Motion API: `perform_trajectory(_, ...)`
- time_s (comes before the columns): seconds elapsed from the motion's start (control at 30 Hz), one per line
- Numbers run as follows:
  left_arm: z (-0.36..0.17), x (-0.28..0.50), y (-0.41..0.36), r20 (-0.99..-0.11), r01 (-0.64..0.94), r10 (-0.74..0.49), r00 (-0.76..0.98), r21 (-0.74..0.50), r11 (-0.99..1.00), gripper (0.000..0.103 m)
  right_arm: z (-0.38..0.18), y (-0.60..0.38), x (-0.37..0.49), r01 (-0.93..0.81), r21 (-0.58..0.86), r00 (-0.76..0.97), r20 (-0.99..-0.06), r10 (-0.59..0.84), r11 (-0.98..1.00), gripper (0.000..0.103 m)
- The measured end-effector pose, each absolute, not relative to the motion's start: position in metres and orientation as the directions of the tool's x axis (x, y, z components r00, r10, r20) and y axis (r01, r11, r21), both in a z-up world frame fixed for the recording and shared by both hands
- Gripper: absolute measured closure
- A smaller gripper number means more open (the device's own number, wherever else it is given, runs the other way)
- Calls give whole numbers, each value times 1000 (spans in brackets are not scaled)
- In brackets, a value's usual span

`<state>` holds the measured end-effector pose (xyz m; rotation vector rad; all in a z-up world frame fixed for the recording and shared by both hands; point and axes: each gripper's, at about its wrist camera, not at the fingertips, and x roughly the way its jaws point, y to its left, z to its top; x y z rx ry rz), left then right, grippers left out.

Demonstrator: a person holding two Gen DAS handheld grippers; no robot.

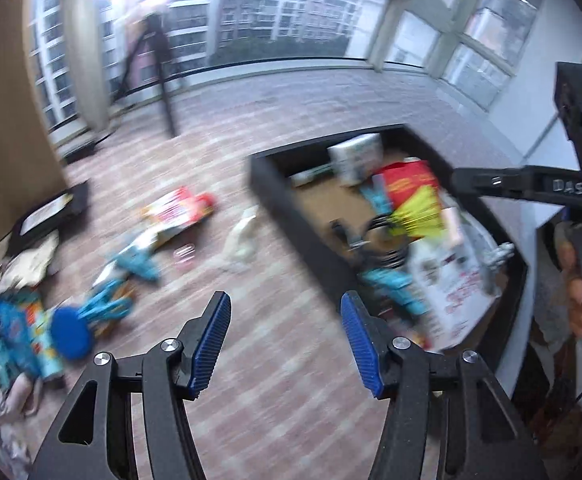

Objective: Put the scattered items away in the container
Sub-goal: 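Move both open grippers back to the blue clothespins on the pile, then grasp a blue clothespin with the left gripper while the right gripper grasps another blue clothespin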

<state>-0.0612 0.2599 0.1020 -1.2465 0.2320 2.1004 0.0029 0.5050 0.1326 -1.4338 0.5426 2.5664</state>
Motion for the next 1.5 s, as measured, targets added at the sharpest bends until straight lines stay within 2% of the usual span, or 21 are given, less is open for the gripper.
perform_trajectory(0.27, 81, -94, 172, -865, -543, 337, -371, -92, -835, 53, 125, 436, -42, -80, 220, -524, -839, -146, -972, 43)
perform_trajectory(0.47, 79, -114, 162, -875, -625, 318, -365, -23, -780, 57, 112, 372, -83, 110, 174, -463, -862, -205, -979, 46)
perform_trajectory(0.63, 66, -138, 175, -899, -677, 289, -330, 11, -736, 57, 90, 333, -111, 247, 131, -409, -884, -226, -960, 59)
perform_trajectory(0.83, 51, -150, 193, -924, -751, 254, -287, 52, -658, 57, 62, 321, -142, 292, 174, -343, -899, -273, -940, 66)
perform_trajectory(1.5, 28, -169, 210, -937, -781, 283, -207, -17, -625, 59, 20, 307, -182, 324, 183, -272, -922, -277, -928, 69)
